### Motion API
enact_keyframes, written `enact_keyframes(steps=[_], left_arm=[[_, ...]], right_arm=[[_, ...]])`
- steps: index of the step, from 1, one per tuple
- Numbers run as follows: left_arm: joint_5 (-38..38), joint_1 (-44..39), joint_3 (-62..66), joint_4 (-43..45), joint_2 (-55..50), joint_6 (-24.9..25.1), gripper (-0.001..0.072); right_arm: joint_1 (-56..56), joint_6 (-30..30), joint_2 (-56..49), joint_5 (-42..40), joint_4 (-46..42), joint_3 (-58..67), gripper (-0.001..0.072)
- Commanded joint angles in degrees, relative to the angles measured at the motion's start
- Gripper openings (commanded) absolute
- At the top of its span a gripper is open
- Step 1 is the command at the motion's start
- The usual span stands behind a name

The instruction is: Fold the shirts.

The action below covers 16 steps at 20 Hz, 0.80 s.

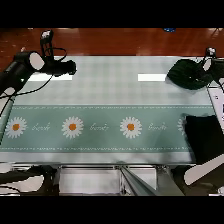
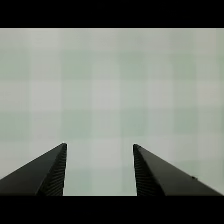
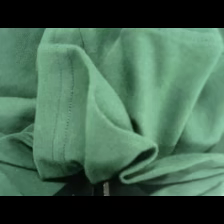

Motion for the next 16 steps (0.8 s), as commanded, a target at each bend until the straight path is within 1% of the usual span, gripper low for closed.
enact_keyframes(steps=[1,2,3,4,5,7,11,13,16], left_arm=[[-5.55,1.4,2.49,-3.52,-0.11,0.09,0.0507],[-9.92,2.67,4.61,-3.54,0.39,0.57,0.0507],[-14.56,4.17,6.88,-3.54,1.25,2.23,0.0507],[-17.9,5.64,8.35,-3.54,2.71,3.19,0.0506],[-19.06,6.67,8.48,-3.82,4.85,3.5,0.0506],[-21.27,7.21,7.39,-4.2,9.62,6.99,0.0506],[-20.06,7.15,-4.72,-4.63,22.27,7.72,0.0506],[-16.81,7.23,-12.85,-6.21,29.27,7.54,0.0506],[-10.88,7.28,-23.15,-11.52,38.38,7.5,0.0506]], right_arm=[[-0.33,-6.8,-0.37,8.13,5.11,4.61,0.0024],[-0.09,-8.94,0.85,10.32,5.31,7.08,0.0024],[0.28,-10.93,2.84,11.47,5.29,9.25,0.0024],[0.76,-12.11,5.44,11.52,5.33,10.73,0.0024],[1.36,-12.7,8.39,11.32,5.35,12.02,0.0024],[3.06,-13.29,14.97,10.58,5.42,14.21,0.0024],[7.87,-13.55,28.76,5.73,8.26,14.67,0.0023],[10.93,-13.55,34.18,4.39,8.28,14.93,0.0023],[16.11,-13.57,39.71,4.7,8.31,16.72,0.0023]])
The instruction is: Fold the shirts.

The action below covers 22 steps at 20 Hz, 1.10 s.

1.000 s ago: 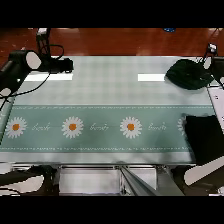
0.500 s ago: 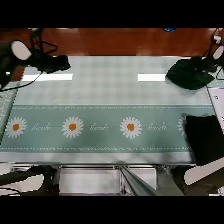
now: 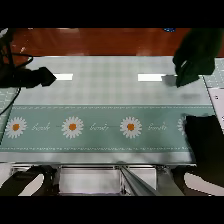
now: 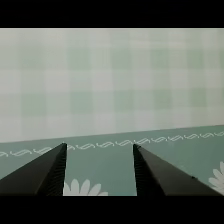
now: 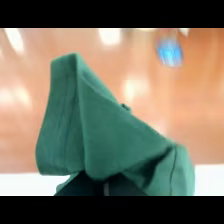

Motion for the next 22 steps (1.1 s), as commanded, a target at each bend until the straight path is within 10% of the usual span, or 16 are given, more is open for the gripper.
enact_keyframes(steps=[1,11,21,22], left_arm=[[4.94,0.15,-11.23,-6.19,9.92,0.31,0.0506],[5.64,5.95,-16.92,-10.14,13.27,1.2,0.0506],[0.94,11.67,-17.99,-10.27,13.14,5.05,0.0507],[0.94,10.95,-18.49,-10.27,13.05,5.03,0.0506]], right_arm=[[6.29,-0.42,7.06,-0.7,0.37,2.45,0.0023],[34.34,0.68,7.56,15.39,4.39,-1.68,0.0023],[49.27,8.04,-8.07,-0.83,19.47,-31.56,0.0028],[49.68,8.09,-10.12,-1.27,21.44,-31.56,0.0175]])
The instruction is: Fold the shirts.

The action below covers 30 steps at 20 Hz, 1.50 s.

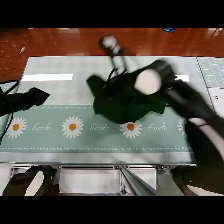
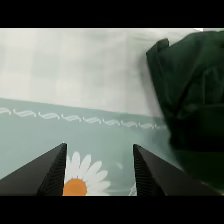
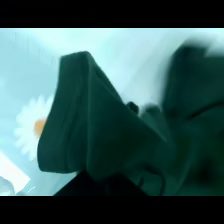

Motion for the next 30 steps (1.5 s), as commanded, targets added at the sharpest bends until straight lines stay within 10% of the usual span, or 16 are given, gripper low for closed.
enact_keyframes(steps=[1,6,11,15,24,26,30], left_arm=[[-0.63,-1.51,-1.4,-0.09,-0.11,0.55,0.0506],[-2.54,-3.32,-2.29,0.0,-0.87,1.18,0.0506],[-4.24,6.64,-3.91,-4.28,-3.96,1.07,0.0506],[-10.05,2.36,-12.11,-25.7,-14.38,15.98,0.0506],[1.9,-18.58,-7.1,-26.16,-36.57,15.91,0.0492],[-0.44,-18.53,-3.76,-26.14,-38.66,16.79,0.0027],[-4.11,-17.07,1.51,-26.12,-38.84,17.66,0.0019]], right_arm=[[2.47,0.33,-6.67,-4.13,8.28,-3.8,0.0422],[-11.8,-3.8,1.99,3.02,6.16,-1.27,0.0408],[-34.67,3.17,20.61,12.83,-14.03,-10.45,0.0407],[-45.44,3.82,33.68,8.33,-6.4,-34.16,0.0406],[-46.01,5.42,41.31,4.9,-2.27,-52.0,0.0406],[-46.03,8.0,40.76,2.54,-2.25,-53.46,0.0406],[-46.03,9.99,34.71,-4.31,0.59,-53.44,0.0406]])
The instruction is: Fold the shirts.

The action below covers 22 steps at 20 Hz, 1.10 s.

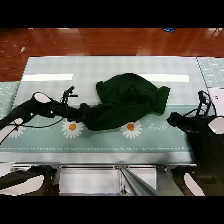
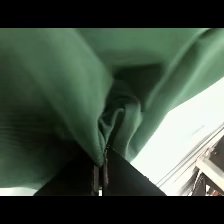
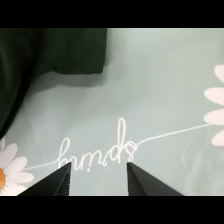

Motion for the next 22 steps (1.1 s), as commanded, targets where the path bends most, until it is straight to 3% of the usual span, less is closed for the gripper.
enact_keyframes(steps=[1,4,10,14,18,19,22], left_arm=[[-2.54,0.5,4.17,-0.15,-1.2,0.7,0.0019],[-2.99,1.68,4.66,-0.15,-1.22,0.7,0.0019],[-3.17,2.25,4.66,-0.15,-1.22,0.7,0.0019],[-3.17,2.25,4.66,-0.17,-1.22,0.68,0.0019],[-3.1,2.25,4.66,-0.17,-1.22,0.68,0.0019],[-2.84,2.25,4.66,-0.17,-1.22,0.7,0.0019],[-2.03,2.54,4.87,-0.17,-1.22,0.72,0.0019]], right_arm=[[-0.09,1.11,-5.6,-6.34,4.11,-0.85,0.0406],[-2.99,-3.52,-12.46,-12.11,11.93,-0.79,0.0406],[-20.11,-28.35,-23.19,-7.63,37.2,-0.79,0.0406],[-18.23,-34.47,-32.09,-7.98,44.74,2.62,0.0406],[-12.52,-33.97,-40.41,-8.09,45.33,12.31,0.0403],[-11.23,-33.73,-42.07,-8.13,45.31,14.69,0.0355],[-8.26,-34.49,-45.05,-6.95,44.85,20.33,0.0024]])
